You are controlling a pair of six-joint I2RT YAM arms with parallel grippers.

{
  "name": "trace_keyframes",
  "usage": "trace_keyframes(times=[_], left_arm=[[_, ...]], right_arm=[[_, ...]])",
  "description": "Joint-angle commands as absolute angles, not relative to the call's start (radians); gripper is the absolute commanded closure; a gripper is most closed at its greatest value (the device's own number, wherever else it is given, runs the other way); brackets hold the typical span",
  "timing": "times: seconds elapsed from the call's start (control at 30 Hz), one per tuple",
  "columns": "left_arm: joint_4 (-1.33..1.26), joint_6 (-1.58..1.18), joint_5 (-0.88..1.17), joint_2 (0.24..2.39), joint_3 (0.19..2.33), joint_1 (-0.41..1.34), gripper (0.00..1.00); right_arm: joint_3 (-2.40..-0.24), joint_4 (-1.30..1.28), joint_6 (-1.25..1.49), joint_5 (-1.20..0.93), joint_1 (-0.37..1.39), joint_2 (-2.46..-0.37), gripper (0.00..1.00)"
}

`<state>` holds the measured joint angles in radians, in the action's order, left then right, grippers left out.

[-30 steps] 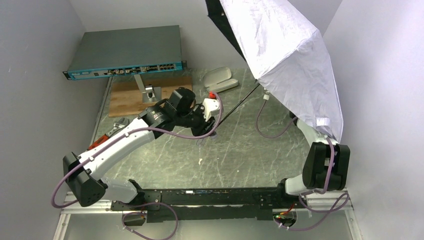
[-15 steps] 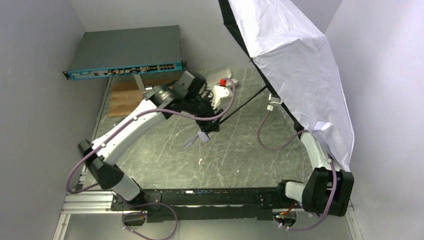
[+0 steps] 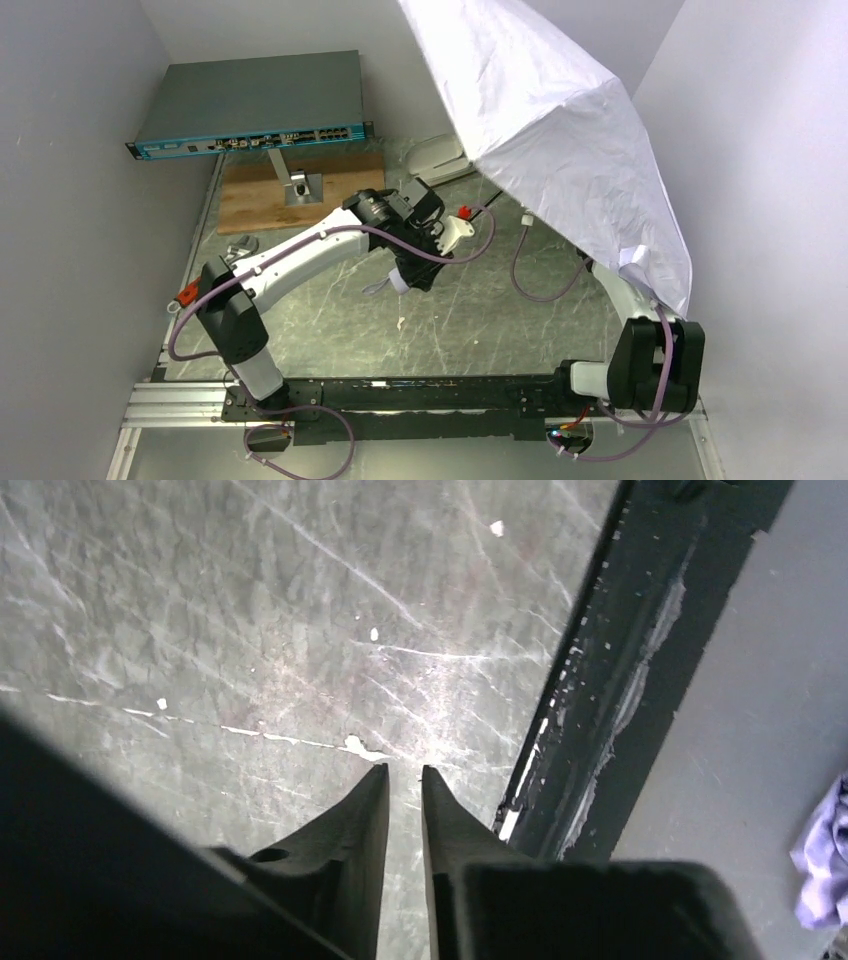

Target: Open the umbrella

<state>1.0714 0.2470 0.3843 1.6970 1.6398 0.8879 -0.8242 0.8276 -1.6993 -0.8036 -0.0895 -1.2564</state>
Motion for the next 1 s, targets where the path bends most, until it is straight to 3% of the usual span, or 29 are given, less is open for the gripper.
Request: trace_keyframes(times=[0.0,0.17,0.97], left_arm=[[1.272,0.317,0.345,1.587,1.428,0.906,0.81],[1.288,0.334,0.329,1.519,1.288,0.905,0.89],[1.340,0.374,0.316,1.542,1.292,0.927,0.99]], right_arm=[[-0.963,0.938,-1.699,-0.633,-0.156,-1.340,1.00],[-1.069,0.996,-1.700,-0.545,-0.198,-1.445,1.00],[-1.395,0.983,-1.698,-0.206,-0.241,-1.672,1.00]])
